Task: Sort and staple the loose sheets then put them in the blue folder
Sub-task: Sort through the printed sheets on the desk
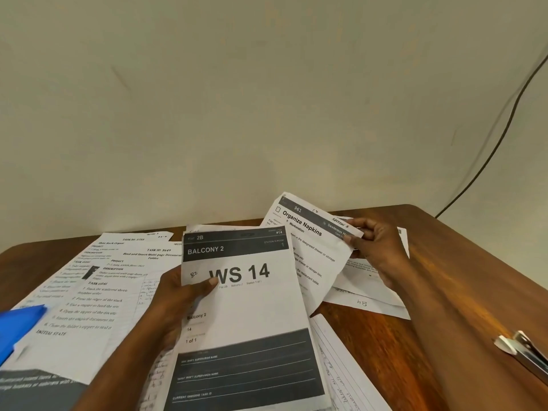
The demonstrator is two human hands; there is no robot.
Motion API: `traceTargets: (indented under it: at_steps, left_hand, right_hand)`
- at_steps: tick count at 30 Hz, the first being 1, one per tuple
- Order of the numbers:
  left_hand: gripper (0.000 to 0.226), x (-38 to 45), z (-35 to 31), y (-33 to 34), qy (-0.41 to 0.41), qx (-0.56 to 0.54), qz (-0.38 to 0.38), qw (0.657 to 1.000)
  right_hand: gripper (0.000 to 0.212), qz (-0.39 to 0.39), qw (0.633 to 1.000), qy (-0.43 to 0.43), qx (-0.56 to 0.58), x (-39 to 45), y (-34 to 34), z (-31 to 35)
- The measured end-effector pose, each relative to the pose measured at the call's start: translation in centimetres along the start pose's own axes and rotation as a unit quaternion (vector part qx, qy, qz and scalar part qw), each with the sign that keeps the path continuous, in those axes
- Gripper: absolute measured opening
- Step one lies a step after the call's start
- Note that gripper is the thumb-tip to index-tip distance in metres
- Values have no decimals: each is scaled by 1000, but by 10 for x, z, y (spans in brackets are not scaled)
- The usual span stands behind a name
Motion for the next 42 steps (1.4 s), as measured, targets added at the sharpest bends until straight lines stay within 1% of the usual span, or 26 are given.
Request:
traceTargets:
  at_steps: [8, 10, 11, 13, 15, 17, 18, 19, 20, 22, 23, 24, 25, 27, 29, 31, 34, 36, 37, 38, 40, 41, 42]
  left_hand:
    - [26, -2, -2, 0, -3, -4, -3, 1000]
    - [25, -2, -3, 0, -3, -3, -4, 1000]
    - [24, -3, -3, 0, -4, -4, -5, 1000]
    - [25, -3, -5, 0, -5, -6, -6, 1000]
    - [27, -3, -6, -1, -4, -4, -10, 1000]
    - [26, -3, -7, -1, -3, -3, -12, 1000]
    - [27, -3, -7, -1, -4, -3, -13, 1000]
    - [28, -4, -7, -1, -5, -4, -11, 1000]
    - [29, -3, -7, 0, -5, -5, -9, 1000]
    - [29, -3, -6, 0, -5, -5, -8, 1000]
    - [29, -4, -6, 0, -5, -5, -8, 1000]
    - [30, -4, -6, 1, -4, -6, -7, 1000]
    - [31, -3, -6, 1, -3, -6, -7, 1000]
    - [31, -3, -6, 1, -1, -5, -8, 1000]
    - [30, -2, -7, 1, 2, -4, -11, 1000]
    - [29, -2, -7, 1, 4, -1, -11, 1000]
    - [28, -2, -7, 1, 3, 1, -12, 1000]
    - [26, -3, -7, 2, 3, 2, -12, 1000]
    - [25, -3, -7, 3, 3, 2, -12, 1000]
    - [24, -3, -7, 3, 3, 3, -13, 1000]
    - [24, -4, -7, 3, 2, 2, -14, 1000]
    - [26, -3, -7, 3, 0, 2, -15, 1000]
    - [27, -3, -7, 3, -1, 3, -15, 1000]
  right_hand:
    - [28, 9, 1000, 8, 7, -1, 2, 1]
    - [29, -1, 998, 45, -31, -3, 1, 1]
    - [31, -9, 994, 80, -80, -5, 0, 2]
    - [34, -19, 963, 150, -223, -10, -6, 1]
    - [36, 8, 912, 202, -356, -18, -11, 4]
    - [42, 45, 865, 234, -442, -24, -15, 7]
    - [44, 51, 849, 237, -470, -24, -18, 8]
    - [46, 36, 840, 224, -492, -23, -22, 9]
    - [47, -1, 833, 191, -519, -19, -25, 12]
    - [54, -90, 806, 96, -578, -14, -29, 13]
    - [61, -103, 797, 67, -591, -11, -28, 9]
    - [66, -87, 799, 64, -591, -8, -25, 3]
    - [69, -53, 804, 75, -587, -7, -19, -4]
    - [70, 8, 802, 106, -588, -5, -6, -18]
    - [67, 16, 787, 103, -608, -4, 2, -22]
    - [58, 19, 776, 89, -624, -6, 7, -15]
    - [49, 57, 778, 79, -621, -14, 10, 1]
    - [46, 74, 788, 69, -608, -16, 9, 10]
    - [45, 60, 797, 63, -597, -16, 7, 14]
    - [45, 28, 815, 55, -576, -14, 4, 15]
    - [45, -75, 853, 47, -514, -9, -11, 9]
    - [48, -125, 858, 57, -494, -8, -20, 2]
    - [55, -166, 852, 68, -491, -6, -27, -7]
Point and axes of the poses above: each hand's wrist, its own x-axis towards the middle knuckle, its own y-axis out of the palm, z = x × y, the point moved 3 cm from there along x, towards the middle knuckle, and after that the axes turned 15 degrees about y, right-handed, at the moved point
